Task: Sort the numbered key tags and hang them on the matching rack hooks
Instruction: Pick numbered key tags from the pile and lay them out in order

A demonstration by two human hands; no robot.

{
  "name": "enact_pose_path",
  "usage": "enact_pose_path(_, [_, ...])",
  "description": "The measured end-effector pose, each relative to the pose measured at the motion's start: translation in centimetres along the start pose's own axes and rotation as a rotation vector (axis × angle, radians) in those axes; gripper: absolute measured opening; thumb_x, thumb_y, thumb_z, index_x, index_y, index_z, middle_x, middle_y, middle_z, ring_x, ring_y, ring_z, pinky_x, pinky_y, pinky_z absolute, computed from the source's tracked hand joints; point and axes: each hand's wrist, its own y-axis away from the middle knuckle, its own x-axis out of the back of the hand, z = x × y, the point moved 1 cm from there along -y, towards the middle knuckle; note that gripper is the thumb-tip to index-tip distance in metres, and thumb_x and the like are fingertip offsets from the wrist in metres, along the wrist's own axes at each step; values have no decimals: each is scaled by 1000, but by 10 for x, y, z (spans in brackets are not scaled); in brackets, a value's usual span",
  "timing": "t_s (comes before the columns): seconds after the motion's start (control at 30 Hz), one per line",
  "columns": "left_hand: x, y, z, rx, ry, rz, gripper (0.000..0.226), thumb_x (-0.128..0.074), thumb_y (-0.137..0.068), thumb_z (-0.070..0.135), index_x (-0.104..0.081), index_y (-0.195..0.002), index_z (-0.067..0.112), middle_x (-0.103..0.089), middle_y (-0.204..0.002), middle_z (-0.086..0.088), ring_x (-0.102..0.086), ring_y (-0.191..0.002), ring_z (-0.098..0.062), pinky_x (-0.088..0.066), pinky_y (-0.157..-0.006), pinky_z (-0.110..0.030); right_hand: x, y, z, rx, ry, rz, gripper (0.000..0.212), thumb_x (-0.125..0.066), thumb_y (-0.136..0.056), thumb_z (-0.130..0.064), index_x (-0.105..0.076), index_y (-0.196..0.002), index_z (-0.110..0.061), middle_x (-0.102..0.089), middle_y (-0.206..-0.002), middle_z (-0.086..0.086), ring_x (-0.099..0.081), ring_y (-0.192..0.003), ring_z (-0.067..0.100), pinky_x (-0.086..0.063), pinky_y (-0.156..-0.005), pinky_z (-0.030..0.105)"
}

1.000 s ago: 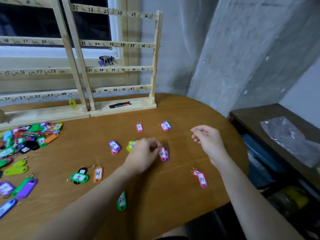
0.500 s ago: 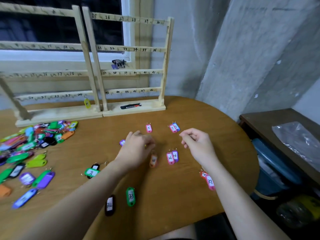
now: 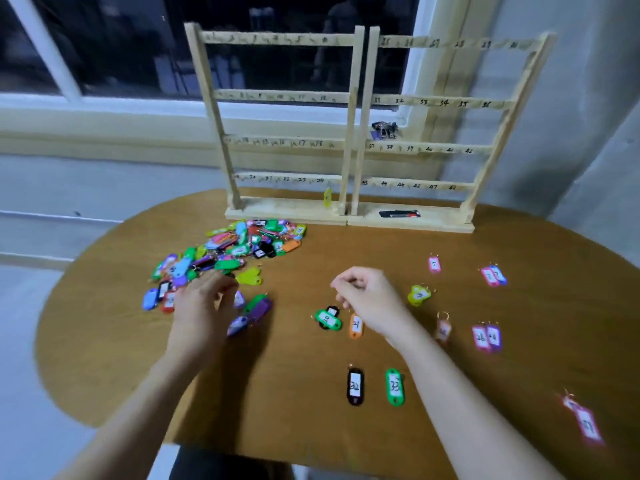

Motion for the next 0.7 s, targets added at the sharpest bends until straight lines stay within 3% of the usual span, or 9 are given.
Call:
enact_pose_path(0.07, [4,20,-15,121,31,51,10,-70,-88,7,-71,-89,16,-69,-86,0,-62,-80,-27,-50,-74,-44,-33,0,-6,1,61,-79,15,-64,-95,-23,-74,-85,-18,-71,-69,-6,-64,-61,12,-52,-68,32])
enact_pose_path(0.13, [7,33,-27,101,10,72,4,-67,-91,17,-70,-90,20,-67,-89,3,-62,-83,-26,-50,-75,-43,-68,1,-10,18,193,-151,14,-63,-94,-26,-73,-87,-21,-71,-72,-7,-67,-67,18,-56,-71,34])
enact_pose_path(0.23, [10,41,-31,33,-26,-7,22,-57,-90,43,-67,-94,24,-60,-91,9,-57,-87,-19,-46,-78,-39,-109,2,-13,48,341,-154,20,-58,-99,-20,-64,-118,-21,-66,-89,-9,-63,-87,17,-52,-77,31])
enact_pose_path(0.33, [9,44,-28,-32,-119,-98,36,-57,-84,61,-65,-99,29,-56,-94,11,-50,-93,-14,-38,-86,-34,-126,-1,-12,101,482,-120,40,-56,-101,-19,-51,-140,-24,-63,-115,2,-52,-118,22,-45,-98,36])
enact_pose_path(0.53, [6,36,-35,88,-74,-115,36,-67,-78,63,-65,-99,34,-54,-91,18,-47,-97,-14,-28,-87,-30,-141,-6,-7,131,580,-96,49,-60,-100,-38,-52,-144,-20,-58,-123,6,-54,-118,25,-44,-94,34])
enact_pose_path(0.6, [5,36,-36,90,-65,-114,31,-69,-80,59,-67,-97,34,-56,-90,18,-48,-95,-14,-31,-87,-33,-145,-5,-4,153,618,-82,46,-58,-101,-38,-55,-143,-18,-57,-125,5,-56,-116,26,-46,-92,35])
enact_pose_path(0.7, [4,35,-38,100,-50,-109,22,-72,-83,53,-70,-94,33,-57,-87,19,-50,-94,-14,-33,-87,-35,-149,-1,4,212,577,3,31,-59,-101,-31,-66,-128,-15,-58,-112,4,-61,-100,28,-47,-81,37])
